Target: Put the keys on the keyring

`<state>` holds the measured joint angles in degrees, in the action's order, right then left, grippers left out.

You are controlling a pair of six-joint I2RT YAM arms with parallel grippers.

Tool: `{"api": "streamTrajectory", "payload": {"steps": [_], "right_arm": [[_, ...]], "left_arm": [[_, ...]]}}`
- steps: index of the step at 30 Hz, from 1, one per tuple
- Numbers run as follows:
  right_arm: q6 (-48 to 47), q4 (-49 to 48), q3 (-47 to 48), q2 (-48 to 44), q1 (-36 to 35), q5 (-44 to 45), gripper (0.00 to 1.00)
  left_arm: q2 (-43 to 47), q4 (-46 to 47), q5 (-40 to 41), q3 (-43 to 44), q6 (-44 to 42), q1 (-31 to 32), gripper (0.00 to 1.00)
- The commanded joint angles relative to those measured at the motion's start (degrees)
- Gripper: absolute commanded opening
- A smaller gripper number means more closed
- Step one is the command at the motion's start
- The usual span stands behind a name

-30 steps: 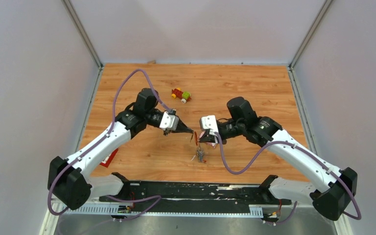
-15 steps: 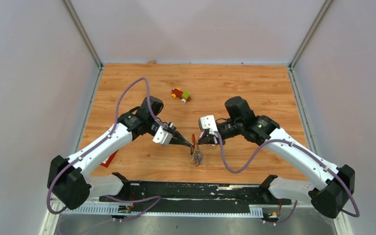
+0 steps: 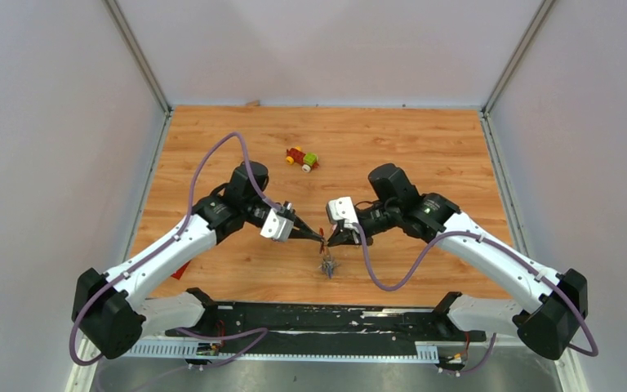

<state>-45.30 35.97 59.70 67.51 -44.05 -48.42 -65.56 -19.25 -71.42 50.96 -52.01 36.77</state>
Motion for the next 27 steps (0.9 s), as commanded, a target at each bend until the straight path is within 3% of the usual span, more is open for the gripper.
{"api": "streamTrajectory", "payload": {"steps": [1,7,27], "right_arm": [[-2.0,-0.5,0.7,0.0,-1.1,-1.7,0.00],[-2.6,-0.3,0.5,-0.6,-1.1,-0.4,0.00],[-3.1,0.8,2.3,0.8,-3.0,-2.1,0.00]], "left_arm": [[1.0,-4.8,0.6,3.7,-5.1,0.1,0.00],[1.4,-17.8,1.2,7.4,-15.3,0.2,0.00],[-1.7,-16.5,1.7,5.6,-18.8,2.4,0.00]]}}
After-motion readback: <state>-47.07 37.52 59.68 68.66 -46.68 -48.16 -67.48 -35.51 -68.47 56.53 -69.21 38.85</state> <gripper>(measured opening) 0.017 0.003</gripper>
